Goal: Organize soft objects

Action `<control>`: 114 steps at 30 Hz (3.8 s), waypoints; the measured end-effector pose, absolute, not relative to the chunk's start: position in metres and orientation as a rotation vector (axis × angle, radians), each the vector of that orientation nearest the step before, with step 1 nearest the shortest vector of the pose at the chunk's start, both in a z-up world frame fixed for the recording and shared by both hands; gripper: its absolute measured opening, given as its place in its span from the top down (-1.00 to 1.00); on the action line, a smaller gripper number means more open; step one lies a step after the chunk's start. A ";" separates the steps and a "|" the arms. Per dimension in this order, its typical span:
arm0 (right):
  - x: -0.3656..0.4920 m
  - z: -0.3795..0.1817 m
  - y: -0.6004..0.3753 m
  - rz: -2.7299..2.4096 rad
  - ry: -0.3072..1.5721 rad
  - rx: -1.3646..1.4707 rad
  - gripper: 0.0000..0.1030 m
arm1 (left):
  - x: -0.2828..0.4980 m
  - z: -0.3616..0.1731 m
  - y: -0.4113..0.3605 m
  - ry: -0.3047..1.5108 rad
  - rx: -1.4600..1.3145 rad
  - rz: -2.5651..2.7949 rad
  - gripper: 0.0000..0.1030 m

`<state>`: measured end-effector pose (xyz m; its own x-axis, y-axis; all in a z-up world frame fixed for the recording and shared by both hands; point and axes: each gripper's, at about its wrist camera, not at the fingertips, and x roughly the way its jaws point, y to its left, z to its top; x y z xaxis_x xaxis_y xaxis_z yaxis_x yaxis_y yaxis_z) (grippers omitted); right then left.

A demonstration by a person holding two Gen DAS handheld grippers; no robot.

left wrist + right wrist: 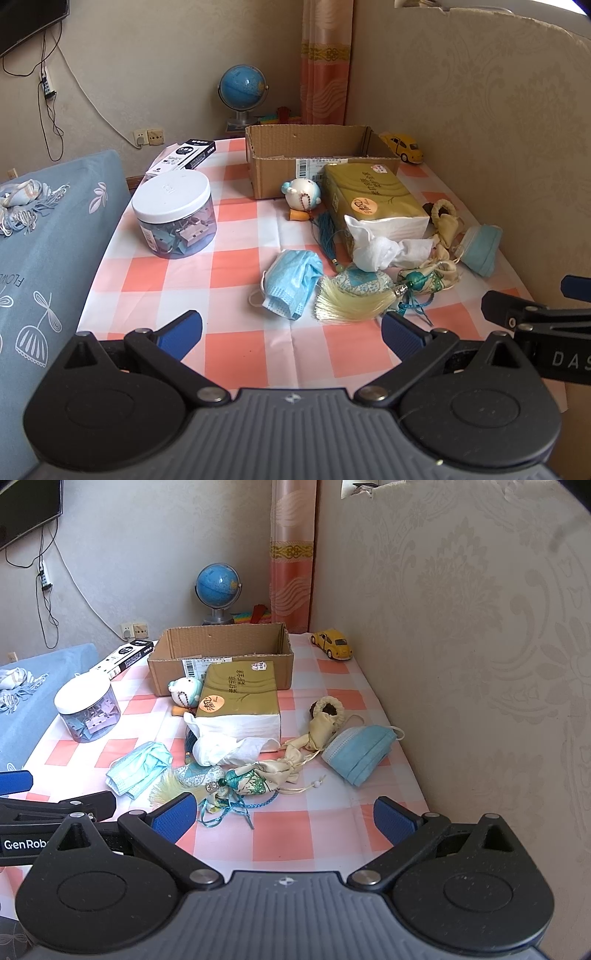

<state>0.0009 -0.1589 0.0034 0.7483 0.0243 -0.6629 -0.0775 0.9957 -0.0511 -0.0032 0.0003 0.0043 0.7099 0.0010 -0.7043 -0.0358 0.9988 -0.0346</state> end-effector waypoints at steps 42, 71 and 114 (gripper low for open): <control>-0.001 0.007 -0.160 0.068 0.724 -0.067 -1.00 | 0.001 0.007 -0.001 0.782 -0.040 0.008 -0.99; 0.035 -0.013 -0.156 0.210 0.700 -0.124 -1.00 | 0.038 -0.017 0.017 0.740 0.004 -0.179 -0.99; 0.096 -0.058 -0.162 0.398 0.725 -0.192 -1.00 | 0.091 -0.055 0.023 0.832 0.076 -0.207 -0.99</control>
<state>0.0960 -0.1619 -0.0584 0.6781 0.2861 -0.6770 -0.4169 0.9083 -0.0337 0.0910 0.0233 -0.0550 0.6542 -0.1529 -0.7407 0.2125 0.9771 -0.0141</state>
